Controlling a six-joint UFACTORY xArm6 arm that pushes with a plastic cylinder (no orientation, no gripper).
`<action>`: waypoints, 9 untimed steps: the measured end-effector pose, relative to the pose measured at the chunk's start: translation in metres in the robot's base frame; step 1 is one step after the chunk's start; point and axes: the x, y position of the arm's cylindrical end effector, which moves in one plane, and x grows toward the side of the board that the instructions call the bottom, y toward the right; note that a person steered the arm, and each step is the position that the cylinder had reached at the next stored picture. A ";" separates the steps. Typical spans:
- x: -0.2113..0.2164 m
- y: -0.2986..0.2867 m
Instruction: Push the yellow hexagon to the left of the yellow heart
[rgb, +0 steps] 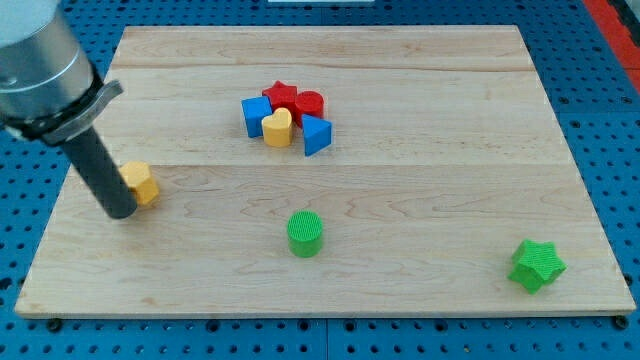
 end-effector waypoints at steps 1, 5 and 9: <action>-0.017 -0.001; -0.044 0.007; -0.073 0.017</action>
